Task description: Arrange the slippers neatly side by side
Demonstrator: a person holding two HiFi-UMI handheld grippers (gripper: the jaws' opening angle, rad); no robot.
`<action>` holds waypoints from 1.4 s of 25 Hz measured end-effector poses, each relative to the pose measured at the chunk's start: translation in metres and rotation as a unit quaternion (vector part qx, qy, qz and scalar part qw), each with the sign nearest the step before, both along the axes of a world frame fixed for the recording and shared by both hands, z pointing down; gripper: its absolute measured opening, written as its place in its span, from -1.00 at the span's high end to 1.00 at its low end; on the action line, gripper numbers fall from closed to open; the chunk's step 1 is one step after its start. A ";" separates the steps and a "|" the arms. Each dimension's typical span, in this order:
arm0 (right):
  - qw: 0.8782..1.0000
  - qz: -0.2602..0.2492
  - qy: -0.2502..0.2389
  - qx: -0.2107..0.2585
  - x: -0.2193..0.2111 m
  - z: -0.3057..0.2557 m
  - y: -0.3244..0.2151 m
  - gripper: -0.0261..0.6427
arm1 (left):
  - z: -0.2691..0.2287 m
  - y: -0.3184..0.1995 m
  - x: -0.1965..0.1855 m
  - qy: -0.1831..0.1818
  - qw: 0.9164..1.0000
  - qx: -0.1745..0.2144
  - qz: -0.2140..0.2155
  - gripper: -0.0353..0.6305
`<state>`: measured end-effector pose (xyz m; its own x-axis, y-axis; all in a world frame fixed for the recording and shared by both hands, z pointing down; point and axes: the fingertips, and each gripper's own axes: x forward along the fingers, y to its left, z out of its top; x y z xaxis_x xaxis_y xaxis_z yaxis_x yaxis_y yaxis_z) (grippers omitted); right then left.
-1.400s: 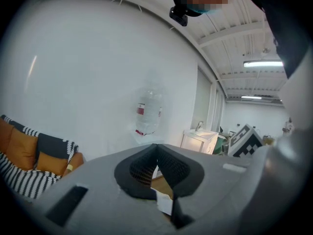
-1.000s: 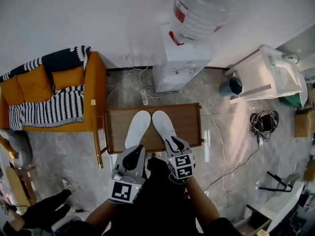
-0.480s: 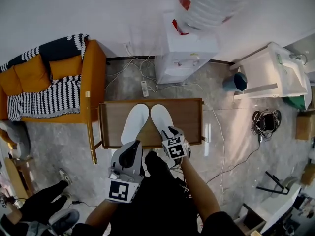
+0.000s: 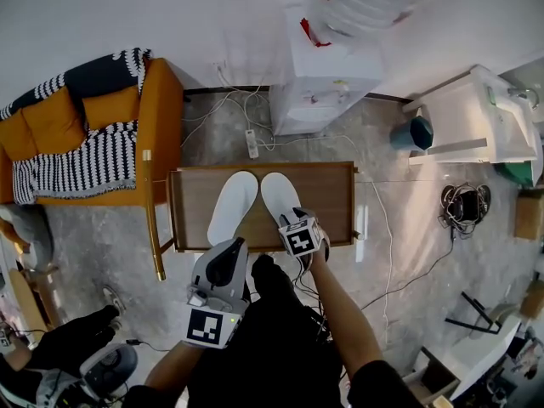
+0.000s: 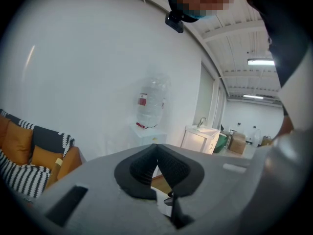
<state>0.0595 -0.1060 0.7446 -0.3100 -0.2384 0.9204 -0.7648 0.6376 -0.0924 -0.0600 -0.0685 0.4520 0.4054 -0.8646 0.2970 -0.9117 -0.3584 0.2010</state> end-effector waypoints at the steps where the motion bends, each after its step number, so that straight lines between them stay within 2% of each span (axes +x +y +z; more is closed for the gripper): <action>1: 1.000 -0.002 0.006 -0.001 0.000 0.003 0.000 0.50 | 0.001 -0.001 0.001 0.000 1.000 0.000 0.002 0.85; 3: 1.000 0.000 0.018 -0.002 0.002 0.006 -0.001 0.52 | 0.002 -0.001 0.002 -0.001 1.000 -0.001 0.007 0.85; 7: 1.000 0.019 0.022 0.001 0.005 0.008 -0.004 0.74 | 0.003 -0.002 0.001 -0.003 1.000 -0.003 0.013 0.85; 10: 0.999 0.039 0.018 0.001 0.008 0.007 -0.006 0.81 | 0.006 -0.003 0.000 -0.003 1.000 -0.002 0.015 0.85; 15: 0.996 0.086 0.002 -0.008 0.015 0.003 -0.007 0.83 | 0.012 -0.003 -0.002 -0.002 1.000 -0.007 0.018 0.85; 19: 0.990 0.138 -0.020 -0.018 0.022 -0.001 -0.009 0.83 | 0.014 -0.003 -0.004 -0.001 1.000 -0.007 0.017 0.85; 24: 0.983 0.179 -0.033 -0.028 0.029 -0.003 -0.012 0.83 | 0.016 -0.001 -0.009 0.000 1.000 -0.012 0.013 0.85; 35: 0.981 0.191 -0.015 -0.025 0.036 0.012 -0.018 0.83 | 0.022 0.003 -0.016 0.005 1.000 -0.021 0.005 0.85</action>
<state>0.0958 -0.1245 0.7566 -0.2340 -0.2980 0.9255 -0.9433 0.3000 -0.1419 -0.0762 -0.0653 0.4740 0.4174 -0.8471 0.3289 -0.9058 -0.3589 0.2253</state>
